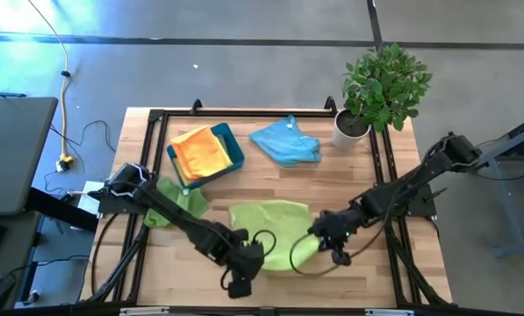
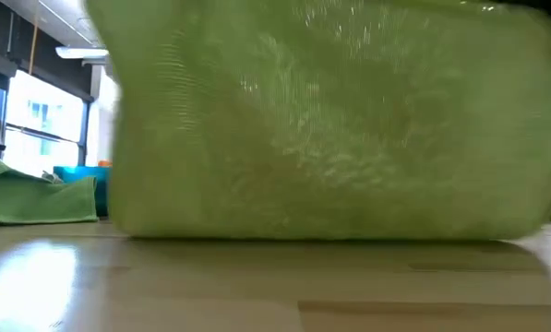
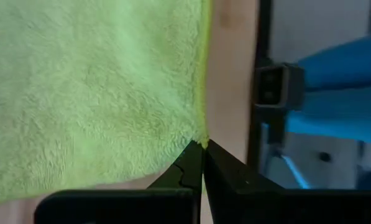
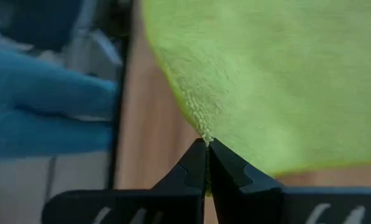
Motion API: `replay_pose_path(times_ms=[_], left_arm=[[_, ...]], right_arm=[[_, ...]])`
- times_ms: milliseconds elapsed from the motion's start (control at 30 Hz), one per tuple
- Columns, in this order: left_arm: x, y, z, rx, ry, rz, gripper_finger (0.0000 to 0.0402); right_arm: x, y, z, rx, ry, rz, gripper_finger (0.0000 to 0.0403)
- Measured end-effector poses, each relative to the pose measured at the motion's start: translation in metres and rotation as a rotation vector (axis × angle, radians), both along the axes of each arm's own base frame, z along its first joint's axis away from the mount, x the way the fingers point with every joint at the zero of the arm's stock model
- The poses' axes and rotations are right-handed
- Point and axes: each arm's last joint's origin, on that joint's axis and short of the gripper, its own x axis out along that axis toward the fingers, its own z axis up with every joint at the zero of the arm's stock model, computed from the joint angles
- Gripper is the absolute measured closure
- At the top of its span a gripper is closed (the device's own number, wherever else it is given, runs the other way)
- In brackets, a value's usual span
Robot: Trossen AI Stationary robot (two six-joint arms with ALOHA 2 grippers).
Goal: Fold microfiber towels
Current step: Fold the right green microfiber cloth
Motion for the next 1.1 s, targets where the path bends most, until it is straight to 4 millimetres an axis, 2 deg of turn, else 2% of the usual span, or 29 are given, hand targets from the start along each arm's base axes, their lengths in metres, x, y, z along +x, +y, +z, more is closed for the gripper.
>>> replay_pose_path(times_ms=[133, 267, 467, 600, 800, 1100], left_arm=[[0.002, -0.009, -0.003, -0.024, -0.022, -0.011, 0.0401], [-0.001, -0.001, -0.007, 0.085, 0.005, 0.046, 0.0401], [-0.014, 0.022, -0.014, 0.319, 0.157, 0.112, 0.0401], [-0.019, 0.037, -0.023, 0.394, 0.237, 0.129, 0.04], [-0.024, 0.053, -0.042, 0.456, 0.297, 0.136, 0.0397], [-0.028, 0.078, -0.059, 0.531, 0.359, 0.134, 0.0396]], right_arm=[[-0.005, 0.013, 0.0, 0.001, -0.028, 0.091, 0.0403], [-0.001, 0.009, -0.005, -0.1, -0.055, 0.057, 0.0403], [0.008, -0.013, -0.016, -0.316, -0.072, -0.068, 0.0402], [0.018, -0.029, -0.025, -0.406, -0.061, -0.124, 0.0402], [0.036, -0.048, -0.037, -0.42, -0.048, -0.202, 0.0402], [0.043, -0.068, -0.042, -0.428, -0.017, -0.274, 0.0402]])
